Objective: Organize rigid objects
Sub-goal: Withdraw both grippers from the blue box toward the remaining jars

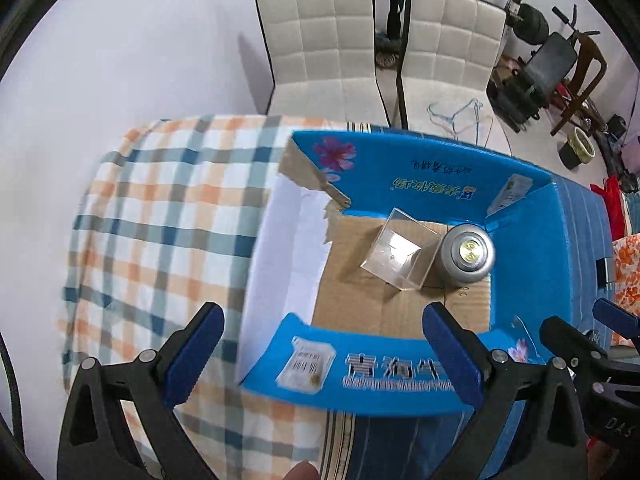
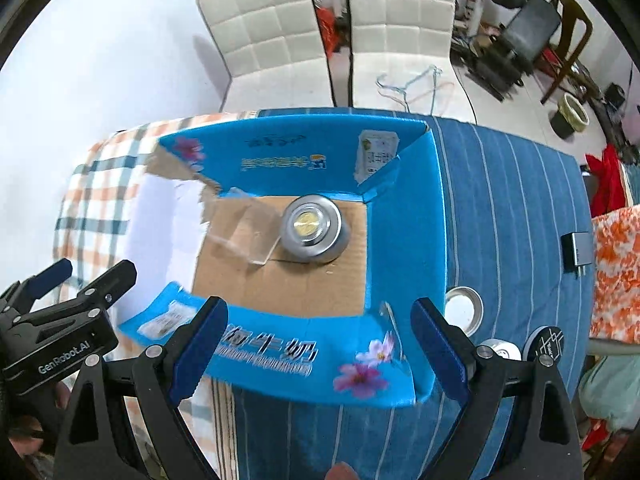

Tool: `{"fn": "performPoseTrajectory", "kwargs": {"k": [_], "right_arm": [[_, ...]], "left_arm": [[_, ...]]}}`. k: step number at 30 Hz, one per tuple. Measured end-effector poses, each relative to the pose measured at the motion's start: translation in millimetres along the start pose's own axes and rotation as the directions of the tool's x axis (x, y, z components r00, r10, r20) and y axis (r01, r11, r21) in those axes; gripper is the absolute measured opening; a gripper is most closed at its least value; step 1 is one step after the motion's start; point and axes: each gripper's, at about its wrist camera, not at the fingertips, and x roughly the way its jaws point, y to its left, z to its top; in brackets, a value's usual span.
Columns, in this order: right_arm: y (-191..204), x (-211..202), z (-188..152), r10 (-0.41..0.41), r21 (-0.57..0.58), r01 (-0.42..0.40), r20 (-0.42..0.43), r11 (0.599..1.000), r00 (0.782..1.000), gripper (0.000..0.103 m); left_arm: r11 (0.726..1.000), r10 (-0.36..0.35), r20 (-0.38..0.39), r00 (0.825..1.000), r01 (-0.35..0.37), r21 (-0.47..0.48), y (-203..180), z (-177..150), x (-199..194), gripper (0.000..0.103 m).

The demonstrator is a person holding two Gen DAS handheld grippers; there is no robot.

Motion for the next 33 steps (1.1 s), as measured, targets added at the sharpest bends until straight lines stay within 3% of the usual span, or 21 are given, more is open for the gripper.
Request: {"fn": "performPoseTrajectory", "kwargs": {"k": [12,18,22,26,33], "right_arm": [[0.9,-89.5,-37.3,0.092,-0.036,-0.089,0.076,0.995,0.993,0.095],[-25.8,-112.4,-47.9,0.093,0.012,-0.095,0.111,0.995,0.989,0.095],[-71.2,-110.3,-53.4,0.068,0.110,-0.079,0.100,0.991,0.993,0.095],[-140.7,-100.9,-65.4,0.003,0.239,-0.018,0.065,0.971,0.998,0.095],[-272.0,-64.5,-96.2,-0.072,0.433,0.079,-0.032,0.898,0.997,0.095]], "left_arm": [[1.000,0.012,0.112,0.994,-0.011,-0.009,-6.3,-25.0,-80.6,0.102],[1.000,-0.013,0.140,0.990,0.013,-0.002,-24.5,-34.8,-100.0,0.102],[0.999,-0.048,0.148,0.988,0.043,0.033,-56.5,-35.2,-99.6,0.102],[0.992,-0.088,0.123,0.989,0.076,0.101,-106.3,-37.0,-85.1,0.102],[0.959,-0.169,0.001,0.986,0.164,0.231,-222.4,-51.3,-39.4,0.102]]}}
